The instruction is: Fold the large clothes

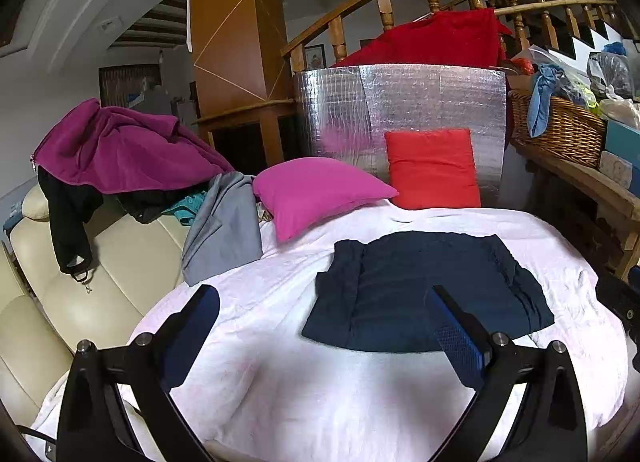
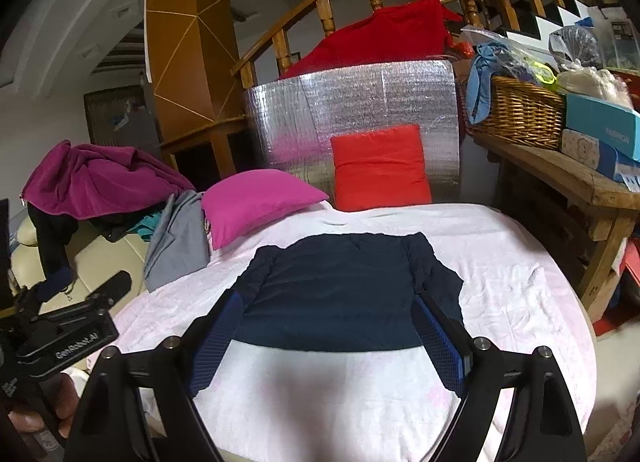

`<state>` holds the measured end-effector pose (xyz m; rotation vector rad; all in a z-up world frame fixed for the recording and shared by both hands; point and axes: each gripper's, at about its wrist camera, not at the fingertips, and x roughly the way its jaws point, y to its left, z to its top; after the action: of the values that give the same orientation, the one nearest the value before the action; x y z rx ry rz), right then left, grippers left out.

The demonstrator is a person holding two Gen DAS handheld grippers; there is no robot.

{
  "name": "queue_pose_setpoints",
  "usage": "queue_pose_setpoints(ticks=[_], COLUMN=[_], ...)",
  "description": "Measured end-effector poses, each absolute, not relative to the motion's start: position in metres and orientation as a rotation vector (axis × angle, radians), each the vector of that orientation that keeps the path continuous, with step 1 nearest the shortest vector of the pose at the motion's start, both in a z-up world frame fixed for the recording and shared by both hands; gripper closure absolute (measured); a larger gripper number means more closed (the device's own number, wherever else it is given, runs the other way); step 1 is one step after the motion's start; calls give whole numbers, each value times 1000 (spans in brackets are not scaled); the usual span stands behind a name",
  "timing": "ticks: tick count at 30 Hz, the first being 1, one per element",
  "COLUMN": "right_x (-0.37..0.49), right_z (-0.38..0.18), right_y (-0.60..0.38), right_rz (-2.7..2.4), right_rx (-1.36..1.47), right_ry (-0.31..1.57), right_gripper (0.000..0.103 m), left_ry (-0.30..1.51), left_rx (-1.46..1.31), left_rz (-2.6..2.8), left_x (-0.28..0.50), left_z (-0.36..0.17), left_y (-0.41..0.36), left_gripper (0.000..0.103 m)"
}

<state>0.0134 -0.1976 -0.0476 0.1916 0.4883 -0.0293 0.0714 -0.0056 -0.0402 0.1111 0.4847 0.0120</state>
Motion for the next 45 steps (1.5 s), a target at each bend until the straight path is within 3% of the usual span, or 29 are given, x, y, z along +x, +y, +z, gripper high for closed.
queue_pose_setpoints(ticks=[15,45], right_x=[70,105], right_z=[-72,-89], right_y=[-183,-168], right_rz=[-110,-147], right_rx=[145,55], right_ry=[657,729], right_gripper=[15,15], left_ry=[547,596], left_rx=[102,82], left_rz=[22,6], left_x=[103,136], left_z=[-65,-89], left_y=[-1,8], left_gripper=[1,1])
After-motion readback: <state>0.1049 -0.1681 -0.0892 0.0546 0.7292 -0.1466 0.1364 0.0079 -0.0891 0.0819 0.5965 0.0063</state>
